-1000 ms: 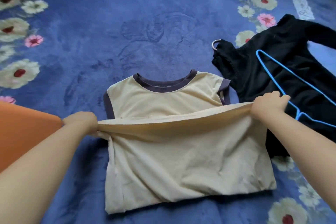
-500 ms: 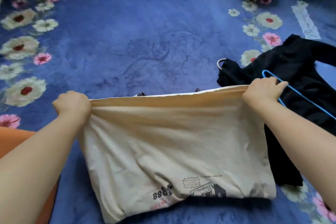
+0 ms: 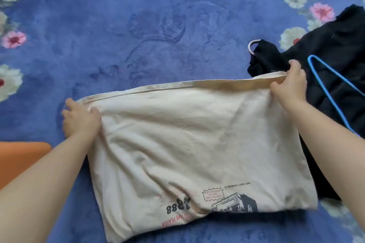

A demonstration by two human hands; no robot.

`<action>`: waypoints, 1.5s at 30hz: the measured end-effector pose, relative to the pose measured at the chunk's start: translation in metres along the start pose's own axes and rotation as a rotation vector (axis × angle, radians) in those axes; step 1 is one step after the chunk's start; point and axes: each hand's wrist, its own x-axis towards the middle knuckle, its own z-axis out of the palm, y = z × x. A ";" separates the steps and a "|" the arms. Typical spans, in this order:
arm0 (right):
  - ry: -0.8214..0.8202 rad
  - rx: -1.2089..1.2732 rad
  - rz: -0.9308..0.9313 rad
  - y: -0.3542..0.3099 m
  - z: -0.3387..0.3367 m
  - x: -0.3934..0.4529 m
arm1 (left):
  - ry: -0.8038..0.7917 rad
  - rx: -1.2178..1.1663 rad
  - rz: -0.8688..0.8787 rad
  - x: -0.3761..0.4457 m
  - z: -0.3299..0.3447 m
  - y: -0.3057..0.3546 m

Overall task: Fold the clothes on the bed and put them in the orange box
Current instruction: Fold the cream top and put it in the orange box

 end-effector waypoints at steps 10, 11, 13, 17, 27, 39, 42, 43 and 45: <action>0.025 -0.184 0.125 0.071 -0.006 -0.120 | -0.061 -0.115 -0.194 -0.100 0.032 -0.064; 0.028 -0.179 0.157 0.078 -0.006 -0.137 | -0.068 -0.133 -0.217 -0.116 0.034 -0.073; 0.021 -0.154 0.268 0.095 -0.006 -0.167 | -0.101 -0.184 -0.282 -0.147 0.036 -0.089; -0.046 0.124 0.541 0.122 -0.014 -0.211 | -0.174 -0.423 -0.377 -0.189 0.046 -0.119; -0.086 0.279 0.483 0.152 -0.048 -0.196 | -0.087 -0.604 -0.306 -0.179 0.023 -0.151; -0.184 -0.272 0.437 0.180 -0.030 -0.219 | -0.270 0.098 0.033 -0.151 0.020 -0.219; -0.171 -0.198 0.498 0.179 -0.026 -0.227 | -0.321 0.105 0.017 -0.155 0.025 -0.215; -0.156 -0.174 0.504 0.176 -0.026 -0.227 | -0.313 0.074 -0.015 -0.155 0.026 -0.211; -0.090 -0.093 0.564 0.170 -0.027 -0.229 | -0.258 -0.049 -0.164 -0.154 0.025 -0.203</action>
